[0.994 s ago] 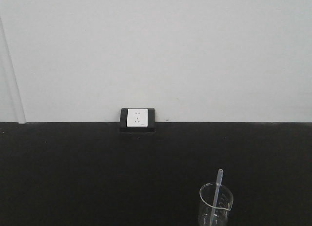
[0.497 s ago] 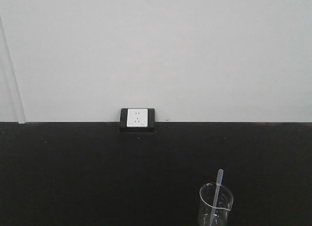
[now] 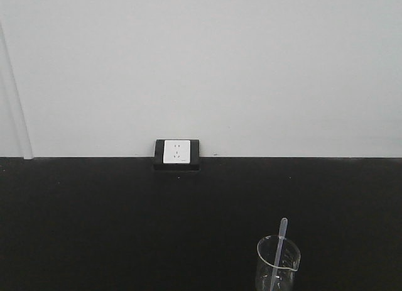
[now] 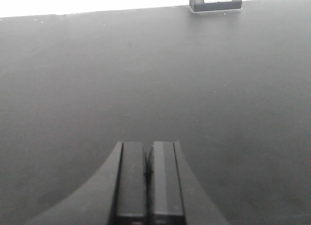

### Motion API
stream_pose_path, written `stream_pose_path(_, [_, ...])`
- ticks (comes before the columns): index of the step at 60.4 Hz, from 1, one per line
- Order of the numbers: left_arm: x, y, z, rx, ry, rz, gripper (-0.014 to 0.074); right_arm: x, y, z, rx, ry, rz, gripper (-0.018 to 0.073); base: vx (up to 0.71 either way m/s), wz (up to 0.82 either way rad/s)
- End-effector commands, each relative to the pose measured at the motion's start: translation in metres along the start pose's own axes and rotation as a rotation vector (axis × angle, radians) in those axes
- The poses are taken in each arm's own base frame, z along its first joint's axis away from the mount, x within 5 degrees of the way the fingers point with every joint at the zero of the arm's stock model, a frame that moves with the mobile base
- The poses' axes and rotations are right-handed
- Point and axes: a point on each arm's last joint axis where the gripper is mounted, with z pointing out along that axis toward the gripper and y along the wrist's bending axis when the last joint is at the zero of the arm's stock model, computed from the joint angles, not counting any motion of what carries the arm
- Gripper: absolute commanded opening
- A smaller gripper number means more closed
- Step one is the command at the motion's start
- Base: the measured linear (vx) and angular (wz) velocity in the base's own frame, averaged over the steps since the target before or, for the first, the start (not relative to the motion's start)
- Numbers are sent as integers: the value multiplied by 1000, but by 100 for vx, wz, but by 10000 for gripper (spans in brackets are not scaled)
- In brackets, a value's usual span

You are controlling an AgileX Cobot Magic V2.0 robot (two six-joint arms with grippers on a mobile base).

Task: Grab transparent chemical and place on left bench
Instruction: 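Move the right gripper over the dropper and close on its bulb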

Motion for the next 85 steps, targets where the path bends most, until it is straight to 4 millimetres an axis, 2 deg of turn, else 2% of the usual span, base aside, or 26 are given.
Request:
stream_pose_path(1, [-3, 0, -1, -2, -81, -9, -4, -21, 1, 22, -17, -142, 35, 57, 0, 0])
stream_pose_path(9, [-3, 0, -1, -2, -81, -9, -4, -14, -1, 56, 1, -105, 95, 143, 0, 0])
stream_pose_path(15, [-3, 0, -1, -2, -81, -9, -4, -11, -1, 81, 0, -91, 98, 240, 0, 0])
stream_pose_path(25, [-3, 0, -1, -2, -81, -9, -4, -12, 4, 118, -63, -83, 5, 382, 0, 0])
stream_pose_path(32, [-3, 0, -1, -2, -81, -9, -4, -14, 11, 141, -137, -99, -5, 426, 0, 0])
stream_pose_path(46, [-3, 0, -1, -2, -81, -9, -4, -17, 20, 178, -247, -56, 120, 444, 0, 0])
stream_pose_path(60, [-3, 0, -1, -2, -81, -9, -4, -12, 24, 214, -294, 18, 179, 444, 0, 0])
stream_pose_path(75, [-3, 0, -1, -2, -81, -9, -4, -2, 29, 236, -360, 77, 212, 444, 0, 0])
stream_pose_path(85, [-3, 0, -1, -2, -81, -9, -4, 7, 30, 244, -372, 105, 223, 443, 0, 0])
